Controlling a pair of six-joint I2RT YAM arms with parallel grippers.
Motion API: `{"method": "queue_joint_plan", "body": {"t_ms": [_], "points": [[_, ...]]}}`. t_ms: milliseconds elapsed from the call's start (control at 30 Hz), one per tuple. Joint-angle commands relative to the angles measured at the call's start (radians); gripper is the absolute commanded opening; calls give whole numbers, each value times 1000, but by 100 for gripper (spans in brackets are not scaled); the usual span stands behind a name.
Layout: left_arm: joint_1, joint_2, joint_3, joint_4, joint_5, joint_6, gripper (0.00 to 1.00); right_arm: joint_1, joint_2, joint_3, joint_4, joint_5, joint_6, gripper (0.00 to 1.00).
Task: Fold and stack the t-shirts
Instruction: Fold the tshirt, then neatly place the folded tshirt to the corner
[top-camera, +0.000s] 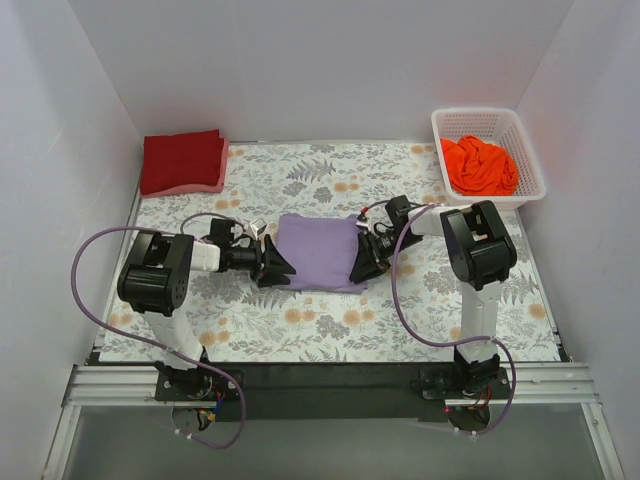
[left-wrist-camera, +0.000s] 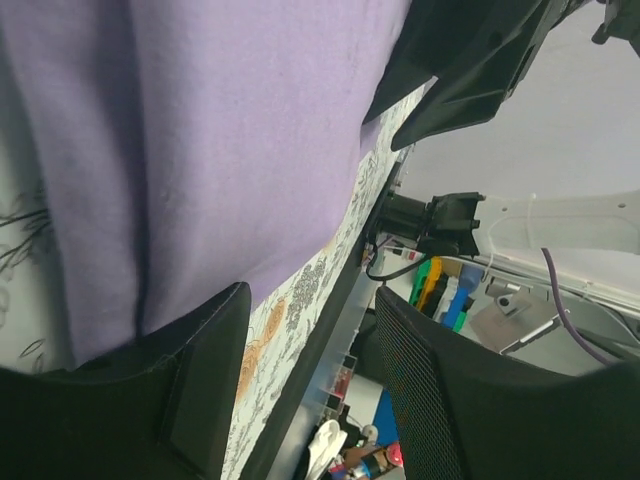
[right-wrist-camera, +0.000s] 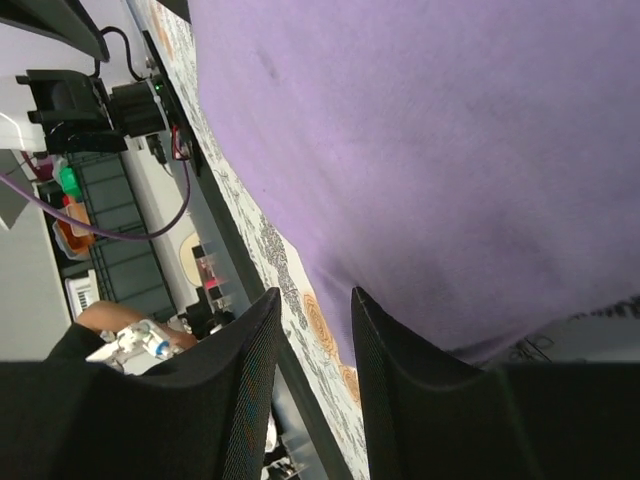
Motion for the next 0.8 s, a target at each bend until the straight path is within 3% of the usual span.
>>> {"method": "queue_joint_plan", "body": {"t_ms": [0, 100, 267, 400, 633, 767], "points": [[17, -87, -17, -17, 13, 44, 53, -22, 3, 1, 1, 212, -90, 42], [40, -219, 1, -57, 24, 73, 53, -22, -66, 71, -17, 251, -128, 41], [210, -404, 19, -89, -33, 50, 54, -11, -187, 168, -37, 219, -168, 38], [301, -504, 39, -212, -118, 42, 56, 67, -305, 191, -11, 261, -194, 38], [395, -534, 59, -385, -255, 48, 64, 442, -370, 178, 118, 825, -312, 39], [416, -497, 85, -449, -329, 45, 66, 585, -280, 252, 124, 971, -352, 41]]}}
